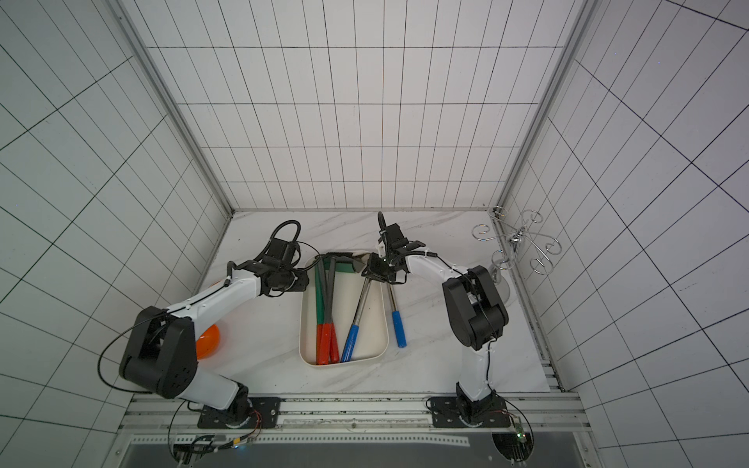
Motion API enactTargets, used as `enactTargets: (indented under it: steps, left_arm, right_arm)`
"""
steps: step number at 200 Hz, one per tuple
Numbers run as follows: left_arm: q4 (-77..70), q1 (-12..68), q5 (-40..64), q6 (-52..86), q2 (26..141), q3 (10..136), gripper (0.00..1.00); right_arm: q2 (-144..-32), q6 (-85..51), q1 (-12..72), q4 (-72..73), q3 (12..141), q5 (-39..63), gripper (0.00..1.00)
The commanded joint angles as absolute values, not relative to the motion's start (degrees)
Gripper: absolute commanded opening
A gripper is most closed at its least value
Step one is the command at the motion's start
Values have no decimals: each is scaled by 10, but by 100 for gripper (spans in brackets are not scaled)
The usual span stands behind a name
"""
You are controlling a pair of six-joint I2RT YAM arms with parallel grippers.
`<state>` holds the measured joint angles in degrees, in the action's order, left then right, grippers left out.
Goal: Put the small hoe into the storage box
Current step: Place the hoe in the storage box.
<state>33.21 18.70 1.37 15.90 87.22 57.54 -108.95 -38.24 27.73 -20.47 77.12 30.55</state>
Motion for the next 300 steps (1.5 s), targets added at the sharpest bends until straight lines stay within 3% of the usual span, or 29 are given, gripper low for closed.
enactTargets:
  steps: [1,41,131,209,235,248,300]
  left_arm:
    - [319,189,16,162,877,584,40]
    - [316,190,19,161,885,585,39]
    - [313,193,21,160,897,594,37]
    - [313,195,21,158,902,599,37]
    - [314,195,21,158,900,599,36]
    - [315,195,20,158,899,599,36]
    - [318,196,20,158,898,602,36]
  right_arm:
    - [-1062,-392,272,-104,732,378,0]
    - [-1064,-412,271,-63,726,428,0]
    - [-1103,-373,279,-145,785,433,0]
    - [-1166,-363,300,-169,804,377,0]
    - [-1162,-348,300,-219,822,330,29]
    - [-1154,-338,300,-245,833,299,37]
    - [-1131,-311,304,-327,880,211,41]
